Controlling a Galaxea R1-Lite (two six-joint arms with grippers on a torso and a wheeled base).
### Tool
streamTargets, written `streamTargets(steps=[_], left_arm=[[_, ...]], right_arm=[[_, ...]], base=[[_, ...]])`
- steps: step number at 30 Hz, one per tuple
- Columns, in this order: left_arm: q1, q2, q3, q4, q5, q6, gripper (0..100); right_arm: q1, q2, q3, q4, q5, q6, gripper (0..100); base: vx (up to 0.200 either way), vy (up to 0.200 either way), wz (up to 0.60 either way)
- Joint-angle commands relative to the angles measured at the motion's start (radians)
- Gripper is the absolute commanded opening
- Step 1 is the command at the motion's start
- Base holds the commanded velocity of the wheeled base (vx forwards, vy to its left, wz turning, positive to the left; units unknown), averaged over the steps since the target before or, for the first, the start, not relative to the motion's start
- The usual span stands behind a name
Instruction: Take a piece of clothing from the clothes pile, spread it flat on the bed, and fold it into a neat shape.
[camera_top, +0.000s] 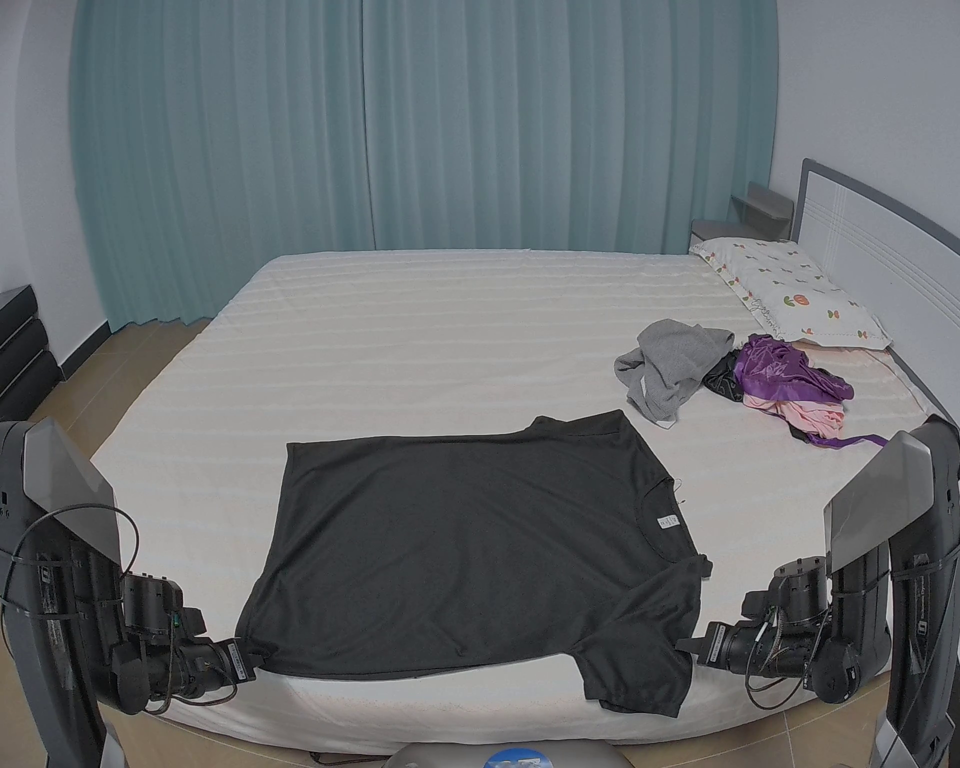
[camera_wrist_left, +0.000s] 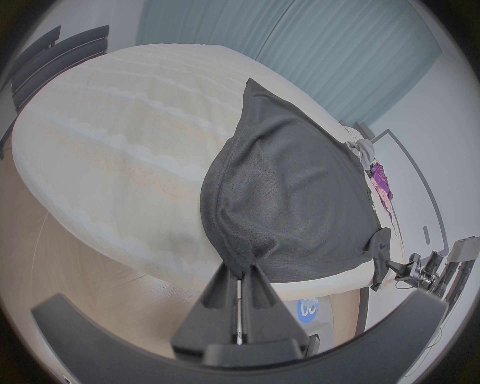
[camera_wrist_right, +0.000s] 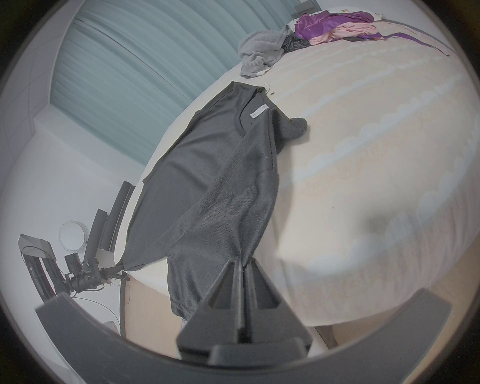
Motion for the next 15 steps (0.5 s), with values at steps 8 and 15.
streamTargets(steps=[8, 15], left_arm=[[0.002, -0.007, 0.015, -0.001, -0.001, -0.001, 0], [0.008, -0.019, 0.018, -0.001, 0.002, 0.002, 0]], right_arm=[[-0.070, -0.102, 0.103, -0.015, 0.017, 0.009, 0], [-0.113, -0.114, 0.114, -0.009, 0.044, 0.018, 0]], base=[[0.000, 0.000, 0.00], [0.000, 0.000, 0.00]])
